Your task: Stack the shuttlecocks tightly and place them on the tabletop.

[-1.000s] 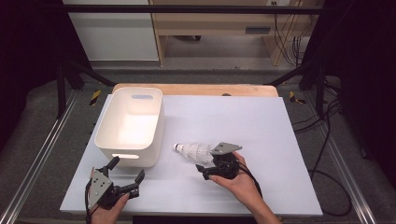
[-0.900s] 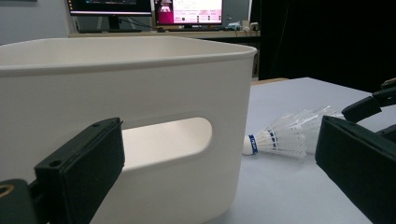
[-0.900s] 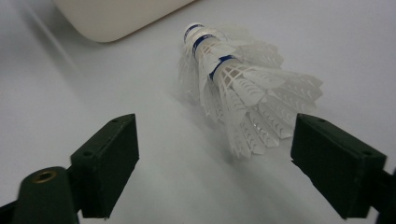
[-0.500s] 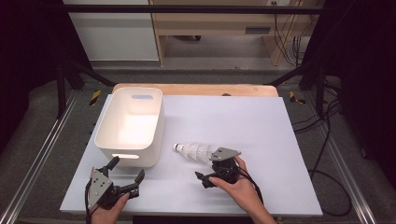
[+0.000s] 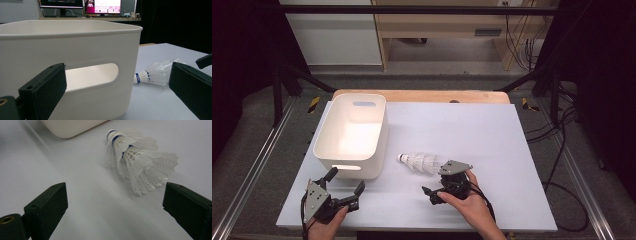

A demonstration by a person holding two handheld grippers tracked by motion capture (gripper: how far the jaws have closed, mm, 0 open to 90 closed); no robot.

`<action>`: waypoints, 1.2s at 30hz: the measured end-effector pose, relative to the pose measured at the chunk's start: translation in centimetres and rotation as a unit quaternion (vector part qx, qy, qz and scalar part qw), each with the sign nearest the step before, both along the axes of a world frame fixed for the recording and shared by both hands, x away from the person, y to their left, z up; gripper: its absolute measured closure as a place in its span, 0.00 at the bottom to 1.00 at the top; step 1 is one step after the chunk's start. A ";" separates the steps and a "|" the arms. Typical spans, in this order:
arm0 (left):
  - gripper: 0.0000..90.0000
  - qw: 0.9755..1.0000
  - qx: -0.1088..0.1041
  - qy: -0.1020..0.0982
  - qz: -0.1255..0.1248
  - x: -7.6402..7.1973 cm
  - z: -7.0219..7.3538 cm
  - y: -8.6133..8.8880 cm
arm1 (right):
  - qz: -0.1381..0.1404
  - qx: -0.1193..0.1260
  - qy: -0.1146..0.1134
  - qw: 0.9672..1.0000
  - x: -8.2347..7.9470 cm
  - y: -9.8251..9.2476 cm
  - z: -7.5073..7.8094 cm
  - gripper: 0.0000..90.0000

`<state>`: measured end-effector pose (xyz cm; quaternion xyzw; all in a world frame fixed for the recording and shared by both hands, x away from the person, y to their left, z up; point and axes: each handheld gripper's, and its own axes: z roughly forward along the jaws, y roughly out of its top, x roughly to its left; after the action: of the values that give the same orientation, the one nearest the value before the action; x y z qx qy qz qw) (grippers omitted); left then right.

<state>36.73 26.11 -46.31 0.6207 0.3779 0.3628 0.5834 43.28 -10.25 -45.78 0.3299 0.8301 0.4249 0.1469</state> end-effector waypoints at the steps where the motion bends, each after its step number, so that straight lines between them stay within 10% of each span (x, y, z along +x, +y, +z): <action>1: 0.02 1.000 -0.001 0.000 0.000 0.0 0.0 0.0 | -0.002 -0.001 -0.001 1.000 0.0 0.0 0.0 0.07; 14: 0.02 1.000 0.004 -0.003 0.000 -0.2 0.1 -0.1 | -0.042 0.012 -0.012 0.999 -0.1 1.1 -0.8 0.14; 36: 0.02 1.000 -0.002 -0.002 -0.002 -0.1 0.1 0.1 | -0.032 0.020 0.016 0.999 1.9 2.4 -2.3 0.16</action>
<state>36.66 26.20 -46.22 0.6195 0.3764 0.3625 0.5858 45.16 -7.87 -48.08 0.3659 0.8127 0.4311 0.1404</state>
